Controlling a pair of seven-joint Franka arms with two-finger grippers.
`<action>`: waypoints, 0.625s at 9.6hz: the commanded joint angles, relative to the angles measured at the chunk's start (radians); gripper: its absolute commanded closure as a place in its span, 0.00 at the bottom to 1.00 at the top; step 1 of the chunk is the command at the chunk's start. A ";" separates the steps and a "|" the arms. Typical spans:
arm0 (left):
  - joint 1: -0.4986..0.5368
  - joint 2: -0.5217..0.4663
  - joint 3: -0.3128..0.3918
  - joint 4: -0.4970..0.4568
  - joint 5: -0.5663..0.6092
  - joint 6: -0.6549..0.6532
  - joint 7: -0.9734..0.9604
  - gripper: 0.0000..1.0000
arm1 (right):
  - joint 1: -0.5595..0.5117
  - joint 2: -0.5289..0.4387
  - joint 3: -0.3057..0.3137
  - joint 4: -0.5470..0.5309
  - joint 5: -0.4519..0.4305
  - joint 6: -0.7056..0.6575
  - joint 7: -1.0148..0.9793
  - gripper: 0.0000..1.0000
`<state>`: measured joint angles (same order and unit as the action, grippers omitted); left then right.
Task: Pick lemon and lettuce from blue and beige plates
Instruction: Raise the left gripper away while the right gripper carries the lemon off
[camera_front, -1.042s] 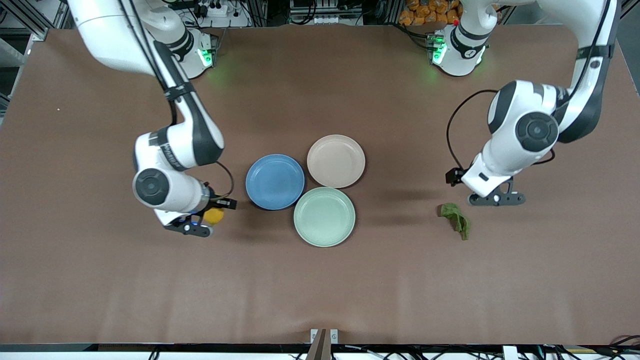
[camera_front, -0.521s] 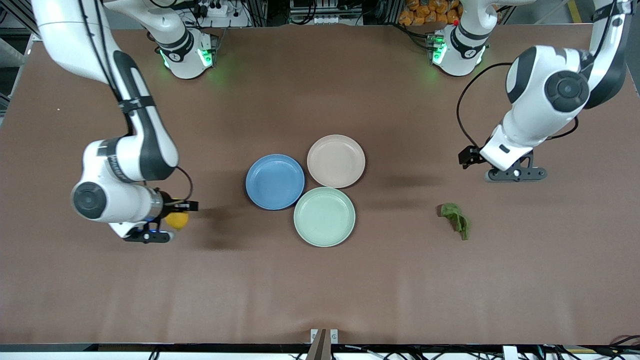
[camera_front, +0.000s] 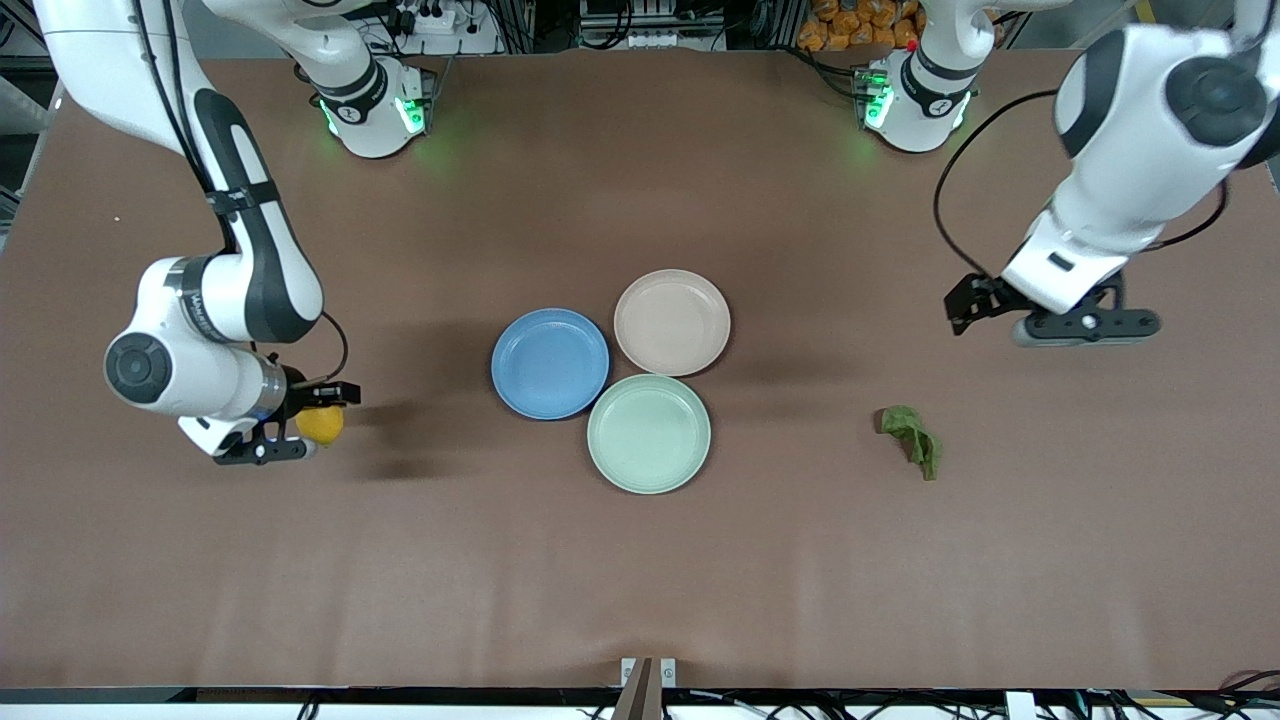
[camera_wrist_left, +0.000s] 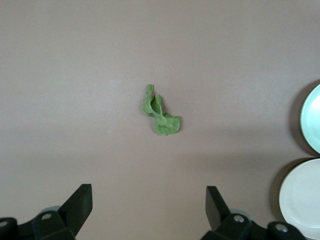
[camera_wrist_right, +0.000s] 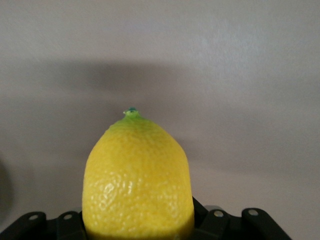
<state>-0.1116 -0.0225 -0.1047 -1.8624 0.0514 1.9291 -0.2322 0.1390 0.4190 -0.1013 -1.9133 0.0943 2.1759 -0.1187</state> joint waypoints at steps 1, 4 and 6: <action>0.003 0.010 0.005 0.129 -0.031 -0.125 0.028 0.00 | -0.010 -0.075 -0.027 -0.154 -0.015 0.096 -0.099 0.69; -0.002 0.025 0.003 0.208 -0.030 -0.238 0.040 0.00 | -0.007 -0.074 -0.057 -0.234 -0.013 0.212 -0.159 0.69; 0.000 0.062 0.003 0.308 -0.024 -0.367 0.094 0.00 | -0.013 -0.072 -0.066 -0.272 -0.013 0.258 -0.171 0.69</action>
<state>-0.1131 -0.0035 -0.1041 -1.6486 0.0491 1.6483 -0.1870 0.1381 0.3922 -0.1669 -2.1238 0.0942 2.4002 -0.2695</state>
